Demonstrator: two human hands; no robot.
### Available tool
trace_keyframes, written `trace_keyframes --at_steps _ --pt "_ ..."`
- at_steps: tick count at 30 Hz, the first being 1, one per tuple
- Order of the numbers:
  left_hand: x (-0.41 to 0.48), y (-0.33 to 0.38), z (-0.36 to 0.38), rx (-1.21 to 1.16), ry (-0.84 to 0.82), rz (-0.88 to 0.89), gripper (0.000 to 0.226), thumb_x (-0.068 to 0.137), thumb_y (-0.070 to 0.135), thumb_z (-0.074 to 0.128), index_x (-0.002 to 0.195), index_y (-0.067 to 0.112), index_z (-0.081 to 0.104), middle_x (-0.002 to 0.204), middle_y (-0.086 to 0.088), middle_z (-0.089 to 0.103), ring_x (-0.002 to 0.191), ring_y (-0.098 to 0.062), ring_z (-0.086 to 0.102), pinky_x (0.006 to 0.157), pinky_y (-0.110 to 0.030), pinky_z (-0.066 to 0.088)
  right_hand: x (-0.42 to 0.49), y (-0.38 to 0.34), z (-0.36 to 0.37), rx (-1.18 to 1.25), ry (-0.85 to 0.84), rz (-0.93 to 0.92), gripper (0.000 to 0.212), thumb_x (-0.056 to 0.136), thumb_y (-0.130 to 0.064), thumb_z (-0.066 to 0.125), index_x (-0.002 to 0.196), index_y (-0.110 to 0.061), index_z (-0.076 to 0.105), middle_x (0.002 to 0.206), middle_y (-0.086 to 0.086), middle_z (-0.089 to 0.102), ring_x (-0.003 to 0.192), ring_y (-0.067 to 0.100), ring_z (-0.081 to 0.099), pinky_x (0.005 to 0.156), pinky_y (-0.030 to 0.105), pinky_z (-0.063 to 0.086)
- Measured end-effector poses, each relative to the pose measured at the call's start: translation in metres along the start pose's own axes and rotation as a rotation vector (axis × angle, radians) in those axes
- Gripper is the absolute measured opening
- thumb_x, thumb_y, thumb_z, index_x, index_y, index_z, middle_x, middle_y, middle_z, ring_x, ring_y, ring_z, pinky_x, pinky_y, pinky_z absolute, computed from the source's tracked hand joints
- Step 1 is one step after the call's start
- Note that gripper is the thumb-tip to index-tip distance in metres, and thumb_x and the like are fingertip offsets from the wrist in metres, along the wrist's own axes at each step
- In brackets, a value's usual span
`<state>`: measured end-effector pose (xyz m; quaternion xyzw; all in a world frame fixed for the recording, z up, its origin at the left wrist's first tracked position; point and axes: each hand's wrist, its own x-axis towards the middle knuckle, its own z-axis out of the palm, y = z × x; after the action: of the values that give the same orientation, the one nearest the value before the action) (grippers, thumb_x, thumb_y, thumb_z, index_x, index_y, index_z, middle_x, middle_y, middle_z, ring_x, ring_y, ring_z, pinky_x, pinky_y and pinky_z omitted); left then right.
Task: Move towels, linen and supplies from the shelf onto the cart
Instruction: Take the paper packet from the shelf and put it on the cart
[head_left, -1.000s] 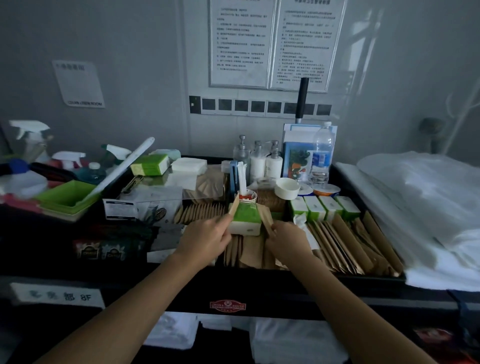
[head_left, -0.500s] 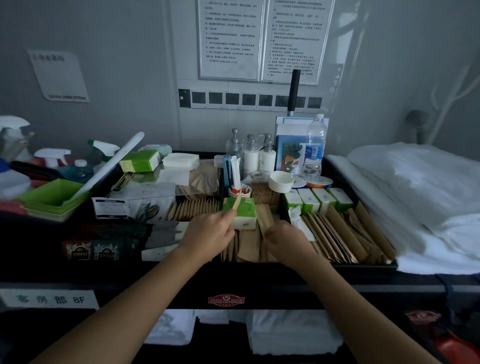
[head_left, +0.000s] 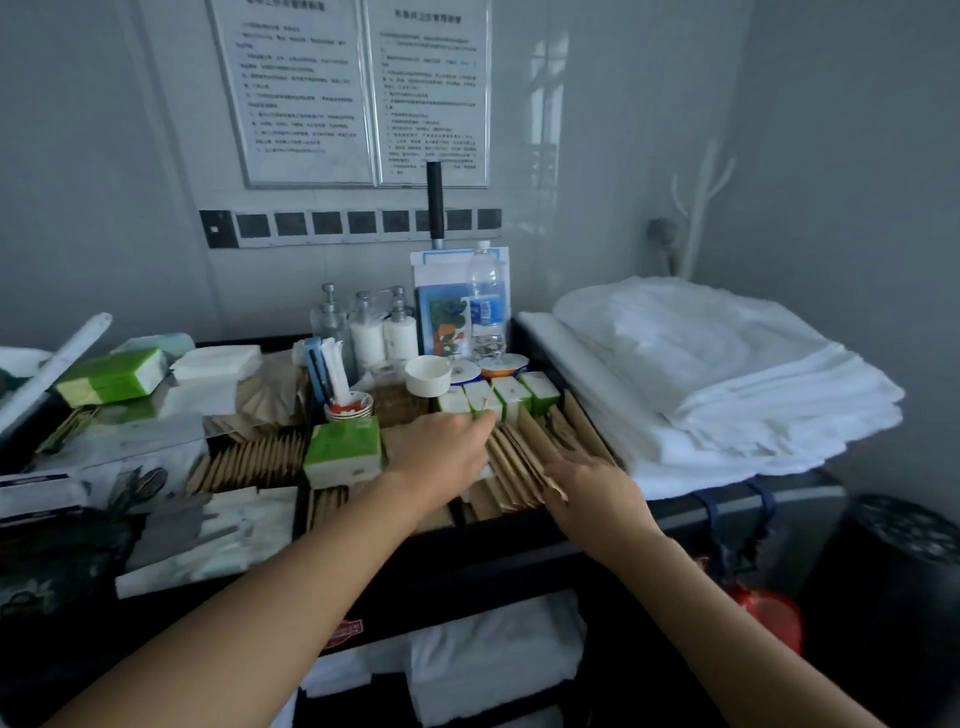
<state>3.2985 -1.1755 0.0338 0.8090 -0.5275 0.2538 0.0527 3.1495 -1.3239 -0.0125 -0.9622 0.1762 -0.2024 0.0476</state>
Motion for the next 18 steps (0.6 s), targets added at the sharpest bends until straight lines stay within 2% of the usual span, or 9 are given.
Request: trace_keyframes --at_steps 2,4,6,8,10,12,14,18 --pt "0.016 0.021 0.007 0.004 -0.041 0.033 0.035 0.096 0.015 0.045 0.131 0.014 0.048 0.082 -0.004 0.062 0.072 -0.027 0.062 0.060 -0.036 0.052 -0.012 0.016 -0.003 0.007 0.000 0.033 0.014 0.087 -0.030 0.051 0.096 -0.022 0.059 0.101 -0.002 0.062 0.096 0.027 0.060 0.064 0.034 0.044" --pt "0.027 0.041 0.015 -0.014 -0.080 0.052 0.029 0.094 0.017 0.048 0.123 0.013 0.051 0.081 -0.004 0.061 0.072 -0.027 0.061 0.063 -0.039 0.054 -0.022 0.030 -0.006 0.011 -0.023 0.065 0.018 0.086 -0.033 0.049 0.096 -0.026 0.062 0.103 -0.006 0.061 0.097 0.022 0.060 0.068 0.035 0.049" --pt "0.032 0.058 0.024 -0.088 -0.124 0.039 0.024 0.094 0.034 0.050 0.110 0.017 0.051 0.083 -0.002 0.062 0.078 -0.027 0.063 0.067 -0.041 0.055 -0.031 0.040 -0.006 0.013 -0.035 0.083 0.022 0.086 -0.034 0.049 0.102 -0.030 0.063 0.107 -0.008 0.061 0.099 0.021 0.060 0.071 0.036 0.051" --pt "0.035 0.070 0.033 -0.161 -0.179 -0.013 0.039 0.091 0.057 0.046 0.107 0.021 0.051 0.090 0.001 0.063 0.083 -0.023 0.062 0.072 -0.040 0.054 -0.037 0.047 -0.007 0.014 -0.034 0.092 0.024 0.088 -0.035 0.049 0.105 -0.028 0.063 0.108 -0.006 0.061 0.099 0.022 0.059 0.072 0.036 0.050" --pt "0.032 0.073 0.042 -0.219 -0.211 -0.060 0.053 0.089 0.067 0.038 0.114 0.023 0.054 0.104 0.002 0.063 0.094 -0.022 0.061 0.079 -0.040 0.053 -0.042 0.051 -0.006 0.018 -0.034 0.095 0.024 0.089 -0.035 0.048 0.106 -0.026 0.063 0.107 -0.004 0.061 0.099 0.022 0.059 0.073 0.036 0.049" --pt "0.028 0.068 0.046 -0.198 -0.243 -0.041 0.058 0.093 0.064 0.036 0.133 0.024 0.051 0.120 0.000 0.056 0.111 -0.022 0.056 0.085 -0.039 0.051 -0.044 0.055 -0.006 0.024 -0.025 0.087 0.025 0.090 -0.035 0.048 0.108 -0.026 0.063 0.105 -0.004 0.061 0.100 0.022 0.059 0.073 0.035 0.049" --pt "0.025 0.061 0.049 -0.139 -0.278 -0.002 0.059 0.096 0.060 0.038 0.145 0.028 0.042 0.127 -0.002 0.049 0.121 -0.022 0.047 0.088 -0.038 0.048 -0.045 0.057 -0.006 0.028 -0.021 0.086 0.026 0.090 -0.035 0.047 0.109 -0.026 0.063 0.105 -0.004 0.061 0.099 0.021 0.059 0.072 0.035 0.050" --pt "0.024 0.065 0.047 -0.071 -0.307 -0.007 0.059 0.098 0.059 0.035 0.149 0.029 0.038 0.132 -0.006 0.047 0.127 -0.025 0.040 0.095 -0.040 0.044 -0.048 0.057 -0.002 0.037 -0.037 0.088 0.027 0.091 -0.034 0.047 0.112 -0.026 0.063 0.108 -0.003 0.062 0.102 0.022 0.059 0.077 0.036 0.051"
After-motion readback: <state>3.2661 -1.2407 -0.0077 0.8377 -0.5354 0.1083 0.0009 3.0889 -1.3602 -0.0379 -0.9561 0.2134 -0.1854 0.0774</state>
